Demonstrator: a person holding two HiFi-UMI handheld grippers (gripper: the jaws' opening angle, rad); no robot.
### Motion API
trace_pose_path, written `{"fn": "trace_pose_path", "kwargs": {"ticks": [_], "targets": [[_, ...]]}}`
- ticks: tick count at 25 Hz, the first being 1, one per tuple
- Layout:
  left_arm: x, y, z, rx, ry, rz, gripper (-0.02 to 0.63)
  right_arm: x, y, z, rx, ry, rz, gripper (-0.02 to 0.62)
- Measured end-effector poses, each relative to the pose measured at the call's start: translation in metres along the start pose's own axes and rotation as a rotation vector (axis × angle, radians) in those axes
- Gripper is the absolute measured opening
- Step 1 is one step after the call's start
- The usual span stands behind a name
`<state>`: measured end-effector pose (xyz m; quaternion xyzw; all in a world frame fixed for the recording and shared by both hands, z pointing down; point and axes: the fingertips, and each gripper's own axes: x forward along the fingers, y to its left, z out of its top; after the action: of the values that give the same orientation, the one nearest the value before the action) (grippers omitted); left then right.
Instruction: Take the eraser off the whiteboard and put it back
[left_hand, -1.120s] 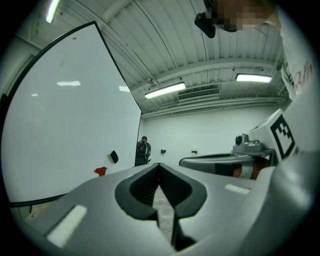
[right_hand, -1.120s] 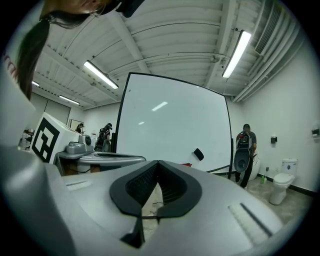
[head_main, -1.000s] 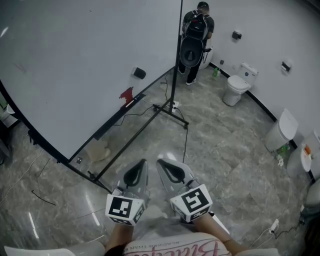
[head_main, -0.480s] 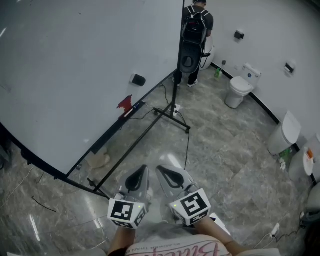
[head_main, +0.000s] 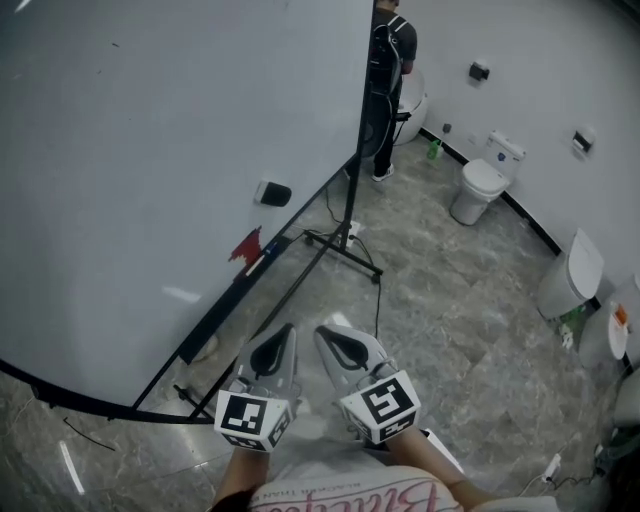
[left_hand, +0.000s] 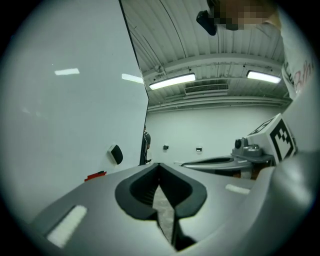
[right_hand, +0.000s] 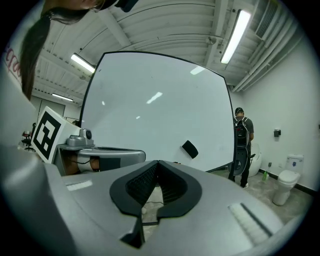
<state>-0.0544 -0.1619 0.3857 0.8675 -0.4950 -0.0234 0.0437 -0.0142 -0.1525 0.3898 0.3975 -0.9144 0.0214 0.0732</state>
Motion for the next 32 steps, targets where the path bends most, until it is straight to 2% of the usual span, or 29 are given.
{"fn": "trace_pose_path", "kwargs": {"ticks": [8,15,17,19,26,32], "targets": [[0.057,0.058,0.013,0.021,0.000,-0.025,-0.001,0.082,-0.037,0.017,-0.001,-0.021,-0.008,0.002],[0.082,0.093,0.008,0.003,0.023,0.001,-0.001,0.123,-0.058,0.021,0.004,-0.043,0.035,0.009],[0.090,0.101,0.006,0.000,0.030,0.009,0.000,0.135,-0.065,0.021,-0.009,-0.039,0.048,0.073],[0.098,0.110,0.005,-0.004,0.036,0.021,-0.001,0.148,-0.073,0.023,-0.027,-0.042,0.053,0.078],[0.129,0.134,0.008,0.003,0.044,0.081,0.000,0.198,-0.114,0.019,-0.172,0.005,0.081,0.212],[0.142,0.150,0.007,0.006,0.035,0.146,-0.002,0.245,-0.135,0.008,-0.339,0.052,0.139,0.254]]}}
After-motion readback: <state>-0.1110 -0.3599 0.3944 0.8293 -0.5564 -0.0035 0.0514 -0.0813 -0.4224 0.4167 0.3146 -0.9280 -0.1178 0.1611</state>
